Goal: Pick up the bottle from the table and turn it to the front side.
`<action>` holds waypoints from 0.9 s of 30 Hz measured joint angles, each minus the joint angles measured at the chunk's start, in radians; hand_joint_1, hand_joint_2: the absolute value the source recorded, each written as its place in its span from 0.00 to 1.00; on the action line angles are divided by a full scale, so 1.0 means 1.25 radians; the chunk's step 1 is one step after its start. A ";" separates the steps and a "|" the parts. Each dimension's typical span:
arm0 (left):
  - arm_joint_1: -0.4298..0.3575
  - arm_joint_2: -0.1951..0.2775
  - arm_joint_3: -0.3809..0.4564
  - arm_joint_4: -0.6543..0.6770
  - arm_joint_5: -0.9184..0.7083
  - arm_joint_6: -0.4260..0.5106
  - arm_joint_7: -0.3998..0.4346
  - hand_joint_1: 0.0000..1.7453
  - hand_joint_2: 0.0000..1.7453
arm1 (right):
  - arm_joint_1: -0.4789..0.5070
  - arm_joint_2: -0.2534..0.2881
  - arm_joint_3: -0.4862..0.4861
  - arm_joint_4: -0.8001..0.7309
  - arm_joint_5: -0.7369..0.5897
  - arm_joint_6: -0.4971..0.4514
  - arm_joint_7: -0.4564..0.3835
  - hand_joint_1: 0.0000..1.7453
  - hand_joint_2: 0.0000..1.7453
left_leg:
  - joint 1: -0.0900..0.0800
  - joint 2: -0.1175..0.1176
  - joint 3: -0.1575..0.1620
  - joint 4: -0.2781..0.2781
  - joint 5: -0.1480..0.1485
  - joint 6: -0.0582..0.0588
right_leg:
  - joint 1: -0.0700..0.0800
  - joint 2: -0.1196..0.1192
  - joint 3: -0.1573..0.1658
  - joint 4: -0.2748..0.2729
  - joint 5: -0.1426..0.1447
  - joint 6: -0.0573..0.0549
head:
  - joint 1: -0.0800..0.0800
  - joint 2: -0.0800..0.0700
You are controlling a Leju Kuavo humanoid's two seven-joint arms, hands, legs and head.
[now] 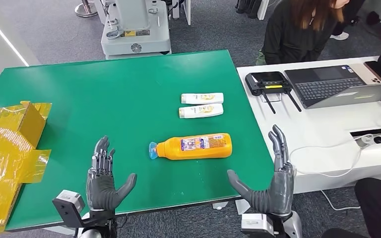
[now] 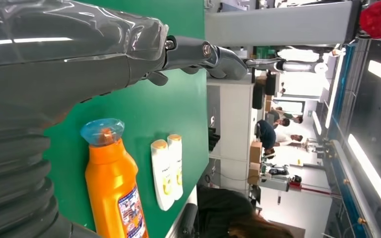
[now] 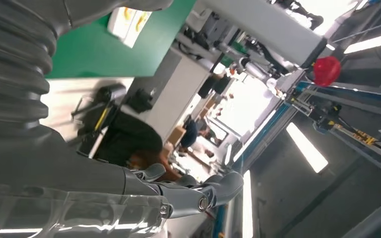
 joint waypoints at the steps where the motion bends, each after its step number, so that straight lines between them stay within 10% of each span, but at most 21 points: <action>1: -0.005 0.000 -0.001 0.003 0.000 -0.004 0.000 0.00 1.00 | -0.008 -0.003 -0.002 0.010 0.030 0.002 0.014 0.00 1.00 | 0.000 0.000 0.000 0.000 0.000 0.000 | 0.000 0.000 0.000 0.000 0.000 0.000 | 0.000 0.000; 27: -0.088 -0.006 -0.029 0.096 0.040 -0.054 0.023 0.00 1.00 | -0.332 -0.002 0.068 0.334 0.083 0.186 0.166 0.00 1.00 | 0.000 0.001 0.000 0.000 0.001 -0.001 | 0.000 0.001 0.000 0.001 0.001 -0.001 | 0.000 0.000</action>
